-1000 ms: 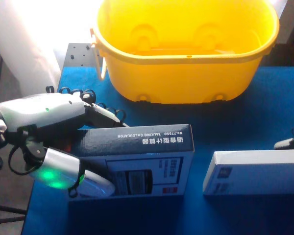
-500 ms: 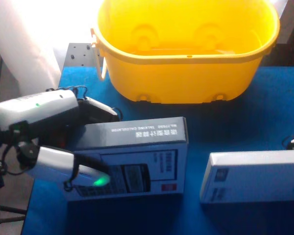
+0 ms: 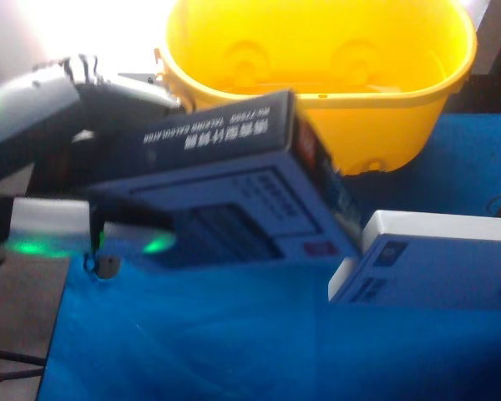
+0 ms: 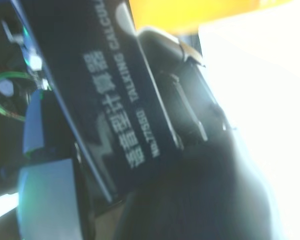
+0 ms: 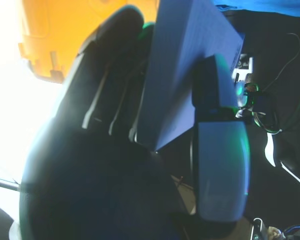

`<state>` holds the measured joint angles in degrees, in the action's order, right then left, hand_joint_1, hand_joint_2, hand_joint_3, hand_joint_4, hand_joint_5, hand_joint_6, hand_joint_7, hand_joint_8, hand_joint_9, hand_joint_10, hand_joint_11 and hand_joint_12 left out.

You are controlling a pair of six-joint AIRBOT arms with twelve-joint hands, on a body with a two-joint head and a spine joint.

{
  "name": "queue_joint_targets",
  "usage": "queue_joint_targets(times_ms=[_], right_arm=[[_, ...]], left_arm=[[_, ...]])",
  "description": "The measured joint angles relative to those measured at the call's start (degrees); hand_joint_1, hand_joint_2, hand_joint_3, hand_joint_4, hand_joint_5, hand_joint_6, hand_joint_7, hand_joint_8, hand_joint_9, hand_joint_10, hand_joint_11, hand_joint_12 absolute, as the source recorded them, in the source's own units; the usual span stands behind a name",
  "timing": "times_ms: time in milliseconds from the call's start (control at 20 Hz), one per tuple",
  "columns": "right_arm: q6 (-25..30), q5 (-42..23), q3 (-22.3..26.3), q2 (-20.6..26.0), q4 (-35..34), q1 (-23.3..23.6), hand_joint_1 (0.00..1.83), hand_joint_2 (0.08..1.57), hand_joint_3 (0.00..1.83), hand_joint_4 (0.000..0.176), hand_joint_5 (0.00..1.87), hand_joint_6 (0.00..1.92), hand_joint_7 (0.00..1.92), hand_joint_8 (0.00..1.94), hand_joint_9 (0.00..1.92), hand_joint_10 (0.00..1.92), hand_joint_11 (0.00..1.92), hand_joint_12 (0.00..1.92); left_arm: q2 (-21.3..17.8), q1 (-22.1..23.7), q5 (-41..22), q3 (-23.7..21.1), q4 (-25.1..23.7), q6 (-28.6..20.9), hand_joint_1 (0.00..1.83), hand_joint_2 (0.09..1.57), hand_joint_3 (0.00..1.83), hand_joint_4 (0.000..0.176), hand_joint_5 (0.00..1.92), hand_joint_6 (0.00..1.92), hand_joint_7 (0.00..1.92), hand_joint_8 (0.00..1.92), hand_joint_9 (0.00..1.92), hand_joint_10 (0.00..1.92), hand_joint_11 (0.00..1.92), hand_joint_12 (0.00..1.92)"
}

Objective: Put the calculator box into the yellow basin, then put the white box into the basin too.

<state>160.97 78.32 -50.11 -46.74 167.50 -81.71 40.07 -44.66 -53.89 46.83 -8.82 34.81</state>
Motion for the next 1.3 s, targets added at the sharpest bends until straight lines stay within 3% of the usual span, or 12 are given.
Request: queue_joint_targets(times_ms=[50,100,200,450,650,850,900,950,1000,1100,1150,1300], right_arm=[[0.0,0.2,0.0,0.0,-0.2,-0.3,1.34,1.12,0.00,0.000,0.93,1.06,0.98,0.96,0.92,1.16,0.80,1.38],[0.0,0.2,0.0,0.0,-0.2,-0.4,1.36,1.12,0.00,0.000,0.93,1.06,0.96,0.98,0.87,1.26,0.76,1.43],[0.0,0.2,0.0,0.0,-0.2,-0.4,1.37,1.13,0.00,0.000,0.93,1.08,0.95,0.99,0.87,1.27,0.74,1.44],[0.1,0.6,-0.5,0.0,-0.3,2.1,1.37,1.13,0.00,0.000,0.95,1.01,0.92,1.09,0.82,1.34,0.68,1.56],[0.1,0.4,-1.0,-1.5,-0.5,2.2,1.38,1.12,0.00,0.000,0.95,0.94,0.97,1.02,0.90,1.31,0.79,1.59],[0.1,-1.3,-2.2,-2.7,-0.3,3.0,1.27,1.10,0.00,0.000,1.08,0.68,0.99,1.21,0.94,1.42,0.84,1.78],[0.1,-1.7,-2.5,-3.0,-0.5,3.5,1.35,1.12,0.00,0.000,1.00,0.78,0.93,1.15,0.88,1.42,0.82,1.75],[0.1,-2.1,-2.8,-3.5,-0.3,3.7,1.37,1.13,0.00,0.000,0.98,0.82,0.92,1.11,0.88,1.40,0.82,1.72],[0.1,-2.8,-2.9,-3.9,0.0,4.1,1.38,1.11,0.00,0.000,0.97,0.90,0.94,1.01,0.93,1.32,0.86,1.63],[0.1,-3.8,-3.0,-4.3,0.5,4.4,1.38,1.11,0.00,0.000,0.97,0.93,0.96,0.95,0.94,1.30,0.85,1.62],[0.2,-3.8,-3.0,-4.4,0.7,4.4,1.38,1.10,0.00,0.000,1.00,0.90,0.98,0.95,0.92,1.30,0.79,1.62],[0.1,-4.0,-3.4,-4.5,0.5,4.4,1.38,1.11,0.00,0.000,0.99,0.89,0.98,0.98,0.91,1.31,0.78,1.62]], left_arm=[[0.0,1.7,-1.0,0.0,0.1,1.0,1.36,1.18,0.00,0.000,0.72,1.20,0.84,1.20,0.86,1.35,0.75,1.35],[0.2,3.7,-2.8,0.4,-0.1,1.7,1.26,1.18,0.00,0.000,0.86,0.93,0.88,1.39,0.89,1.44,0.81,1.60],[1.7,7.3,-4.7,2.2,-0.2,1.9,1.22,1.23,0.00,0.000,0.72,1.08,0.83,1.51,0.94,1.45,0.92,1.73],[4.5,15.3,-3.8,5.6,-2.6,3.0,1.22,1.21,0.00,0.000,0.77,1.01,0.86,1.48,0.94,1.46,0.92,1.75],[8.3,23.2,-1.9,9.9,-3.5,3.1,1.22,1.24,0.00,0.000,0.71,1.09,0.83,1.52,0.94,1.45,0.92,1.74],[11.7,29.8,4.2,14.0,-6.2,3.1,1.22,1.22,0.00,0.000,0.76,1.02,0.85,1.48,0.94,1.46,0.92,1.75],[12.6,31.3,6.1,15.1,-6.1,3.2,1.22,1.21,0.00,0.000,0.77,1.01,0.86,1.48,0.94,1.46,0.92,1.75],[13.5,32.5,7.8,16.5,-5.7,3.2,1.34,1.16,0.00,0.000,0.82,1.05,0.93,1.13,0.92,1.32,0.80,1.48],[15.0,33.1,9.4,18.2,-5.4,3.3,1.35,1.16,0.00,0.000,0.89,1.08,0.88,1.12,0.77,1.40,0.48,1.60],[18.6,33.6,13.7,21.8,-4.6,3.4,1.36,1.15,0.00,0.000,0.87,0.95,0.91,1.14,0.85,1.45,0.59,1.76],[20.9,33.6,16.8,23.9,-4.4,3.5,1.36,1.17,0.00,0.000,0.77,1.22,0.88,1.14,0.85,1.34,0.69,1.40],[25.7,33.6,23.0,28.5,-3.2,3.6,1.36,1.16,0.00,0.000,0.76,1.23,0.87,1.12,0.89,1.31,0.76,1.41]])
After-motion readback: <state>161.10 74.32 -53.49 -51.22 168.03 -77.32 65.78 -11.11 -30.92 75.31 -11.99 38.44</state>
